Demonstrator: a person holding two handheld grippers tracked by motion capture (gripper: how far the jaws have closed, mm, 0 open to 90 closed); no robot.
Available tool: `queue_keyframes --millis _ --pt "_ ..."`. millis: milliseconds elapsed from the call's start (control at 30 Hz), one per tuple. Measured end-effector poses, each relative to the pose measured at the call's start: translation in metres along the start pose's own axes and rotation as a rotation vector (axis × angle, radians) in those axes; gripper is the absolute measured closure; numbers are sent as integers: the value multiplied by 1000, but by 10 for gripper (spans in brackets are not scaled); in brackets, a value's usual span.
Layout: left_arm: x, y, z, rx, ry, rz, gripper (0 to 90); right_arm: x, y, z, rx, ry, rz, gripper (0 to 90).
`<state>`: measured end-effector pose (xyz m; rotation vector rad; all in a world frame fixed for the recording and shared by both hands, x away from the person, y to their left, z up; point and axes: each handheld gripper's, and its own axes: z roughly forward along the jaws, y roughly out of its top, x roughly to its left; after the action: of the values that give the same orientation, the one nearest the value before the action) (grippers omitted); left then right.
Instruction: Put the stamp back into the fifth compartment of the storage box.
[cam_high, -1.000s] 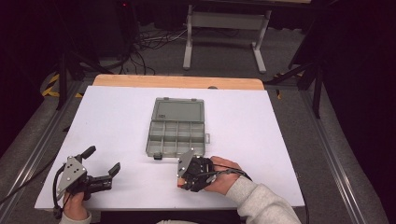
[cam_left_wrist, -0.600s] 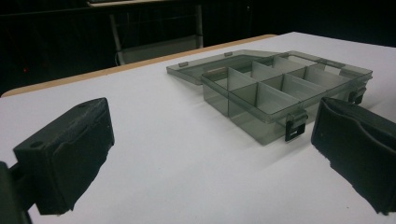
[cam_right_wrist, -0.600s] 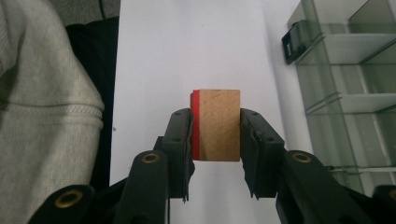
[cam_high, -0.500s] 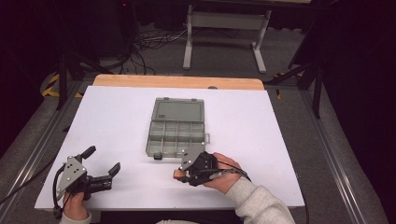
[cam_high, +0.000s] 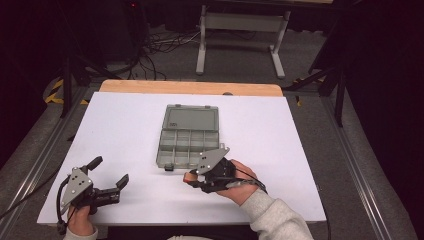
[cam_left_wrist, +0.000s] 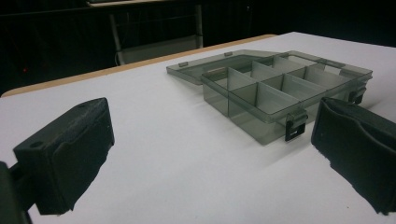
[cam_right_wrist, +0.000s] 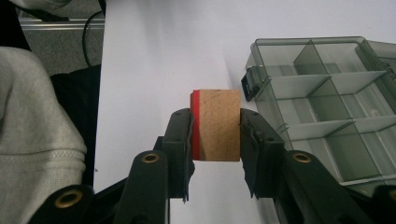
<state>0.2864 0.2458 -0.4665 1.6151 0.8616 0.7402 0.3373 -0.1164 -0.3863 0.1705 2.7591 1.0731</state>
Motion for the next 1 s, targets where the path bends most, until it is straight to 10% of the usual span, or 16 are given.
queue_keyframes --millis 1000 --pt "1 0 -1 0 2 0 2 -20 29 16 -7 -54 -10 661"
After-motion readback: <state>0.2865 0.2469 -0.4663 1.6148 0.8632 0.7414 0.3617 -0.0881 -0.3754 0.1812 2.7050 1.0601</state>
